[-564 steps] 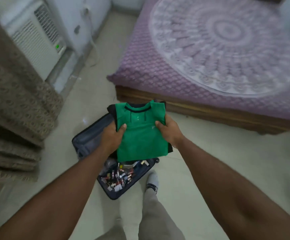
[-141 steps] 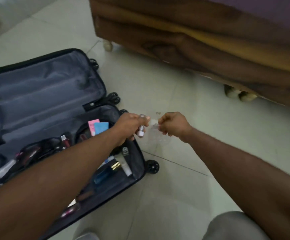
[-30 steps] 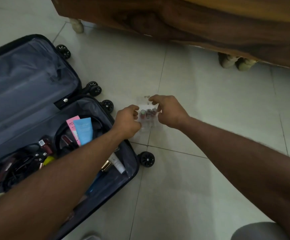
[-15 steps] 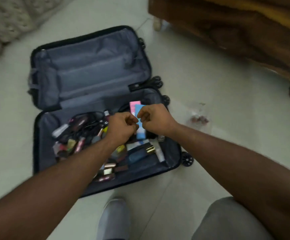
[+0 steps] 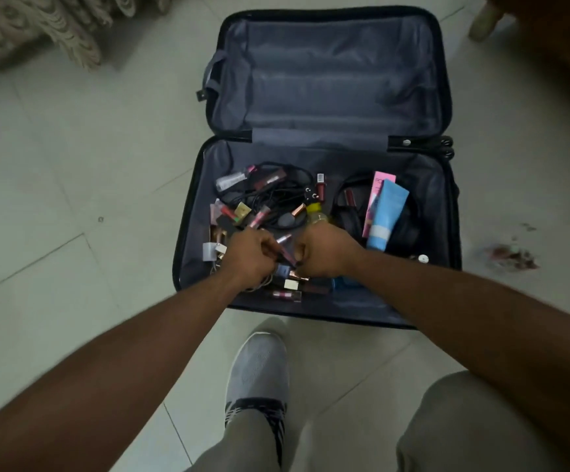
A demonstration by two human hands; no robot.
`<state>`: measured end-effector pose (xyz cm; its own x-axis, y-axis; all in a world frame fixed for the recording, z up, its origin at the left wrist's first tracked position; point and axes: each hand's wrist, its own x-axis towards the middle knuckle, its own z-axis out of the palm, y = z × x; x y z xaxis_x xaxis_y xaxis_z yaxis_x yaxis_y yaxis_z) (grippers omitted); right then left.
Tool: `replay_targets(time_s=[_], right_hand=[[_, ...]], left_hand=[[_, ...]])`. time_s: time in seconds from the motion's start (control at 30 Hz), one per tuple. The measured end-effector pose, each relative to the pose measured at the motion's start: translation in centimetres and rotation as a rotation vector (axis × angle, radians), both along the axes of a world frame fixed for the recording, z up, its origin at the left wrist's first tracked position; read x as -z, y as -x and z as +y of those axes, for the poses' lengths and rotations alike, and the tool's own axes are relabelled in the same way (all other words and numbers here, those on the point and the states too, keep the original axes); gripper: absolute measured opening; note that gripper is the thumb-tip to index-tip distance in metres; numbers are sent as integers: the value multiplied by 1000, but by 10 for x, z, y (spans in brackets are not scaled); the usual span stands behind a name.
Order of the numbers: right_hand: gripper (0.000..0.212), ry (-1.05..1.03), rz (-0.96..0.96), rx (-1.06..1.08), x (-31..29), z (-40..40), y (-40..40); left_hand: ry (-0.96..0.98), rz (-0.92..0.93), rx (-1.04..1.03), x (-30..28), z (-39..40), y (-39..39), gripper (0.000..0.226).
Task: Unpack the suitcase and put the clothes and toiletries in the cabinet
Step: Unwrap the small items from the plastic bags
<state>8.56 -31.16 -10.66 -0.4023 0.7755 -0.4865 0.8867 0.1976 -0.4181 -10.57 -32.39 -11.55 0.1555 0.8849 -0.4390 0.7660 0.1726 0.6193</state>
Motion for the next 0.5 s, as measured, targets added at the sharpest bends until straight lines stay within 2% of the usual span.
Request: replay_targets(time_s=[0.1,0.23,0.3,0.37,0.5], right_hand=[[29,-13,-64,-19,6,-3,8],[21,-176,-24,33,12,0,18],[25,-272,-19,14,14,7,23],[33,-312,-90,-85,17,12,29],[34,-342,-253,-191,25,9,37]], left_hand=[[-36,-17,-9,0,0,6,42],[-120,-11,-93,-7,-2,17,36],[-138,-8,-119,-8,-4,21,28],[-135,-12,-139,-8,-6,24,27],[-97,-54,-173,-7,-8,28,37]])
